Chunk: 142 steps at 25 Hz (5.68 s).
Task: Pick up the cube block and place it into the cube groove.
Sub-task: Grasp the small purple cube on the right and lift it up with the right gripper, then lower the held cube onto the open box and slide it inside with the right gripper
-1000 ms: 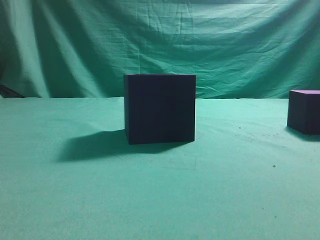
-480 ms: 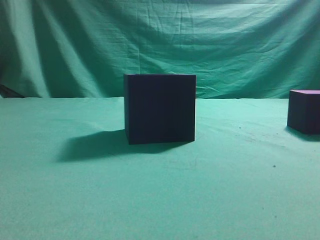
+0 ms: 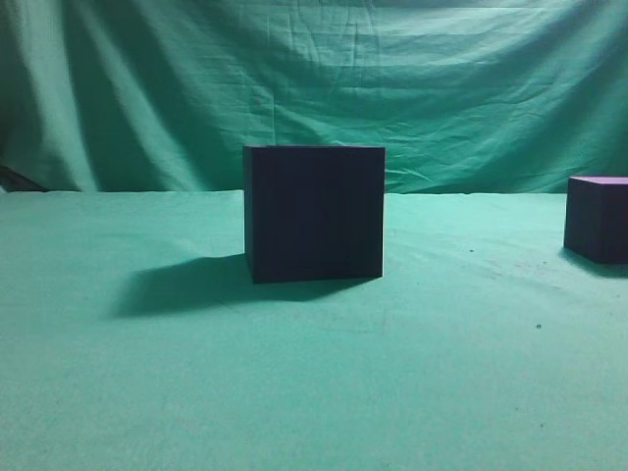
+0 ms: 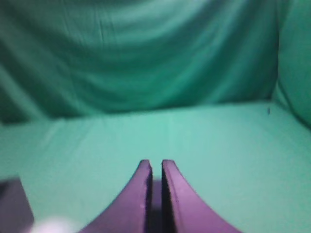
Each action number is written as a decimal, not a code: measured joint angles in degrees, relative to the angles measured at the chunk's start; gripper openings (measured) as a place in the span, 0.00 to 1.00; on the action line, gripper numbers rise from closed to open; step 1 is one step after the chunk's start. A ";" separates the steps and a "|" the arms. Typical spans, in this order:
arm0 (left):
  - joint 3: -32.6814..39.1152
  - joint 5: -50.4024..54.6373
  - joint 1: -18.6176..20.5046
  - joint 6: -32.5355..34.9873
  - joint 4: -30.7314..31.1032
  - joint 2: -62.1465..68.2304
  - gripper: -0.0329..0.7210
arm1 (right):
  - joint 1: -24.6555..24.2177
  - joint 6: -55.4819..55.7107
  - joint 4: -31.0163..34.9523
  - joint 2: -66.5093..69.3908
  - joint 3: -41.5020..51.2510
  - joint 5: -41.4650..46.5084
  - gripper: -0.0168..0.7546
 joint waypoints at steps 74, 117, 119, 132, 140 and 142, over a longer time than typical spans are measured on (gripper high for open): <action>0.00 0.00 0.00 0.00 0.00 0.00 0.04 | 10.14 17.26 -14.69 102.55 -67.46 35.62 0.58; 0.00 0.00 0.00 0.00 0.00 0.00 0.04 | 38.14 25.48 -12.39 106.32 -90.82 50.53 0.58; 0.00 0.00 0.00 0.00 0.00 0.00 0.04 | 38.14 25.48 -12.43 106.32 -90.82 50.76 0.58; 0.00 0.00 0.00 0.00 0.00 0.00 0.04 | 38.14 28.27 -12.32 107.99 -90.72 53.64 0.58; 0.00 0.00 0.00 0.00 0.00 0.00 0.04 | 38.14 27.32 -12.32 109.73 -90.72 52.37 0.58; 0.00 0.00 0.00 0.00 0.00 0.00 0.04 | 38.14 26.42 -12.44 109.73 -90.72 52.28 0.58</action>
